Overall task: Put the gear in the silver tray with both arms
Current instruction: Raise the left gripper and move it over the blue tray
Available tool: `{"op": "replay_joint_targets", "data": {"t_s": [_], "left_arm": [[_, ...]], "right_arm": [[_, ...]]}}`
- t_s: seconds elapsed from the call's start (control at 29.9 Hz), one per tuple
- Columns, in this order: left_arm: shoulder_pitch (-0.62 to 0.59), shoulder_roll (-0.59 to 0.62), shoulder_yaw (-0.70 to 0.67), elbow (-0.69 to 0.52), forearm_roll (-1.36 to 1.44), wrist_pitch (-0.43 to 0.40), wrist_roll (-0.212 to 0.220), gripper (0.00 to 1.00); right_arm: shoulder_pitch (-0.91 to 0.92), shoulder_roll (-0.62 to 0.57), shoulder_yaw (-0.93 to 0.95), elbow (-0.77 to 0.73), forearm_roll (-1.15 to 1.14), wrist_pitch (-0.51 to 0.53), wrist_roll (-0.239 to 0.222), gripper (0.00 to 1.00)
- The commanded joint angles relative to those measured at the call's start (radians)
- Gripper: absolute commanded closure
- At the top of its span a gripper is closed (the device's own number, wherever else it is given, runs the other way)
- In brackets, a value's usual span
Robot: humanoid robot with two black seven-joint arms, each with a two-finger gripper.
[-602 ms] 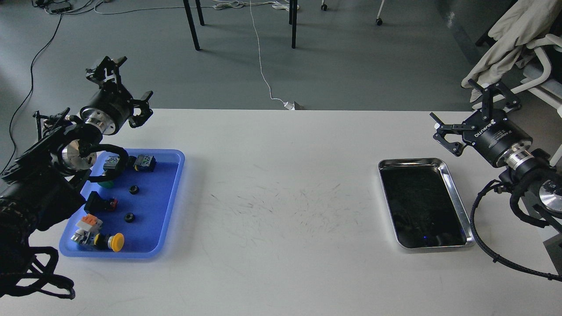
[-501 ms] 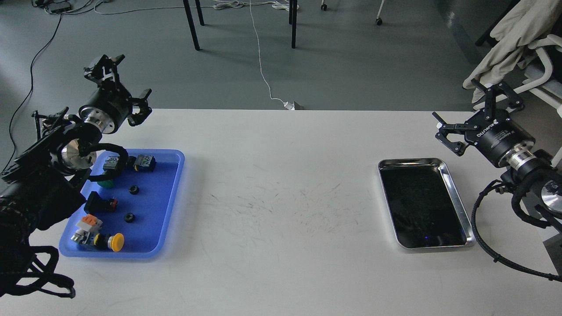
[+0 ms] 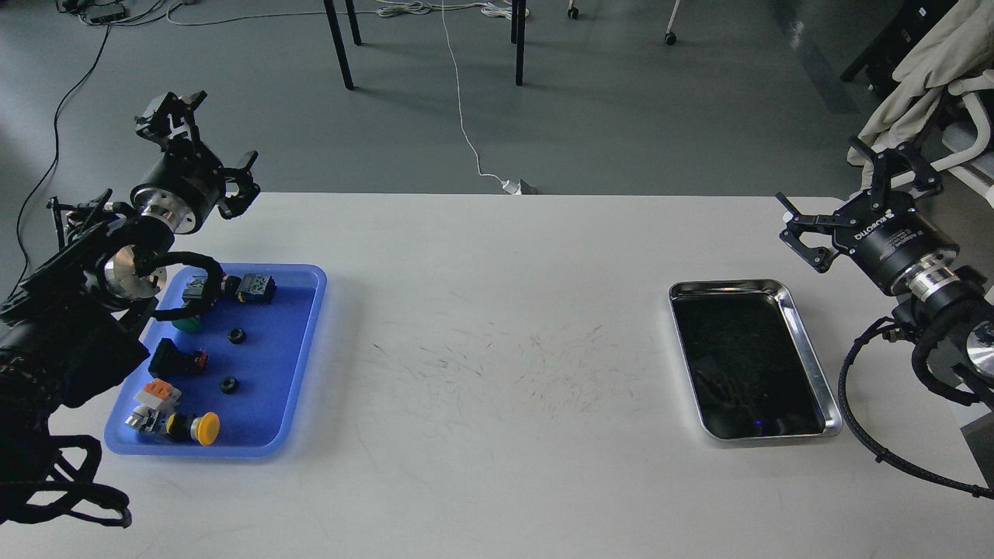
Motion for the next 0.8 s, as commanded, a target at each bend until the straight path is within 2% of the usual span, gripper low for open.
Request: {"op": "replay_joint_targets", "data": {"t_s": [0.0,0.17,0.27,0.53,0.77], "left_arm": [[-0.004,0.000,0.010,-0.009,0.018,-0.019,-0.001,0.02],[-0.041,0.030,0.044,-0.015,0.092,-0.026,-0.001,0.02],[-0.055,0.079,0.071,-0.069,0.203,-0.031,-0.002,0.02],[-0.037,0.347,0.090,-0.501,0.534,-0.022,0.001,0.02],[-0.026,0.602,0.232,-0.897,0.827,-0.022,-0.001,0.02]], "right_arm": [[0.002,0.000,-0.010,-0.002,-0.005,0.008,0.000,0.01],[0.003,-0.005,-0.011,0.001,-0.006,0.013,0.000,0.01],[0.005,-0.011,-0.013,0.004,-0.006,0.013,0.000,0.01],[0.005,-0.021,-0.011,0.005,-0.006,0.011,-0.005,0.01],[0.008,-0.021,-0.011,0.007,-0.008,0.013,-0.006,0.01]]}}
